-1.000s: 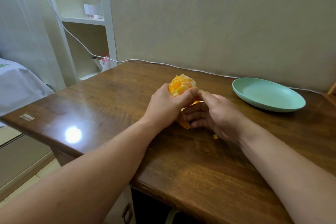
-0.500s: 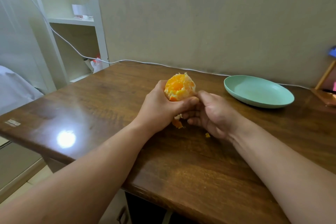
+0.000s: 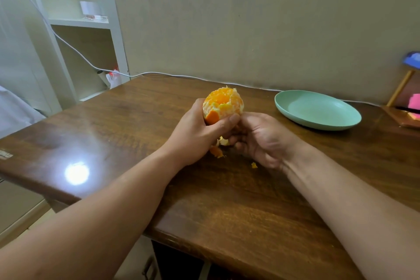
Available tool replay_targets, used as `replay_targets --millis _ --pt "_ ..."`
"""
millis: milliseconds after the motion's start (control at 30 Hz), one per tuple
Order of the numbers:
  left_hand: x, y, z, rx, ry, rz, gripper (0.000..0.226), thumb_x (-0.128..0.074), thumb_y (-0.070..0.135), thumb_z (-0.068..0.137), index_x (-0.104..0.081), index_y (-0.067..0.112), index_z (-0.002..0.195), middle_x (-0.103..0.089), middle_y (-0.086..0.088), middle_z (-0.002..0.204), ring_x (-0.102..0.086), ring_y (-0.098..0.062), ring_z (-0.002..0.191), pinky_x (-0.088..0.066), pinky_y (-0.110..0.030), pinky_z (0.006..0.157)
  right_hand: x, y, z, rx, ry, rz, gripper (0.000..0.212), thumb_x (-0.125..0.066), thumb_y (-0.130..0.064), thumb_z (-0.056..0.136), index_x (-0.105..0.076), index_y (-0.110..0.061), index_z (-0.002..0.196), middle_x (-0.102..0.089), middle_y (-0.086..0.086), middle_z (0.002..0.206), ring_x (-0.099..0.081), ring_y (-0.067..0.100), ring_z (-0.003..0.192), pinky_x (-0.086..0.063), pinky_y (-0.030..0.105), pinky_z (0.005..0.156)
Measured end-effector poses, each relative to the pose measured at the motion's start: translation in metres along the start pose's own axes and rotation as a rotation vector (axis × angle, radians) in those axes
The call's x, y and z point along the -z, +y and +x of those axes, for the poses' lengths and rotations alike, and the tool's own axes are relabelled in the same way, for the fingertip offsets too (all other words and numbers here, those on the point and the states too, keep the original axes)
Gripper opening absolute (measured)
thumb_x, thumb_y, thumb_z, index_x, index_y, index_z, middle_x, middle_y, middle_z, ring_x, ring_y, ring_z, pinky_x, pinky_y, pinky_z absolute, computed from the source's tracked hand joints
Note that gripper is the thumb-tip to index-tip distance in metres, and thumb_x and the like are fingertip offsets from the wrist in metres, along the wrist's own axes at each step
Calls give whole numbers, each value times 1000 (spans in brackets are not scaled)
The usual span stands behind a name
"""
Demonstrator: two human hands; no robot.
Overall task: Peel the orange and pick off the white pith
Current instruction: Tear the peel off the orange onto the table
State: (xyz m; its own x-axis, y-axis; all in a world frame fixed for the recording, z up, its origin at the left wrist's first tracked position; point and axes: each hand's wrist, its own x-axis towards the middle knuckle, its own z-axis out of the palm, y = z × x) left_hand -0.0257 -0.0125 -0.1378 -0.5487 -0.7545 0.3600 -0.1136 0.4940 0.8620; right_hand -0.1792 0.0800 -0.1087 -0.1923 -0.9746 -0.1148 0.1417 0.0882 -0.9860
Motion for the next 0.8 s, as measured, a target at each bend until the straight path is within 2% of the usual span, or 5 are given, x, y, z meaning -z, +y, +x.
replay_targets --millis 233,367,467,700,800 --pt "-1 2 0 9 17 -68 65 -72 69 85 -54 25 129 -72 -2 106 -73 -16 81 -59 -28 68 -1 0 5 8 19 11 24 -49 -17 112 -68 -4 112 -63 4 71 -56 9 57 -46 20 48" --pt "-1 -1 1 12 -11 -109 60 -75 67 89 -55 25 128 -72 -7 105 -73 -21 81 -61 -36 69 0 2 7 36 27 -38 21 -51 -19 111 -68 -8 105 -59 1 67 -50 9 55 -39 20 47" --pt "-2 0 2 19 -24 -194 69 -74 70 85 -57 18 126 -72 -10 98 -70 -23 77 -61 -47 73 2 4 7 71 30 -38 24 -50 -21 111 -66 -11 96 -57 1 65 -48 10 54 -36 21 47" --pt "0 1 2 32 -36 -230 71 -71 69 86 -58 13 127 -71 -7 89 -67 -21 73 -57 -46 72 4 6 10 172 59 -178 31 -46 -19 113 -65 5 119 -63 6 72 -54 14 57 -39 29 52" --pt "-1 1 1 42 -51 -217 69 -72 68 87 -57 15 128 -72 -9 94 -68 -23 76 -59 -47 74 7 7 10 189 85 -229 34 -47 -23 113 -66 5 117 -63 6 72 -55 13 56 -40 28 53"
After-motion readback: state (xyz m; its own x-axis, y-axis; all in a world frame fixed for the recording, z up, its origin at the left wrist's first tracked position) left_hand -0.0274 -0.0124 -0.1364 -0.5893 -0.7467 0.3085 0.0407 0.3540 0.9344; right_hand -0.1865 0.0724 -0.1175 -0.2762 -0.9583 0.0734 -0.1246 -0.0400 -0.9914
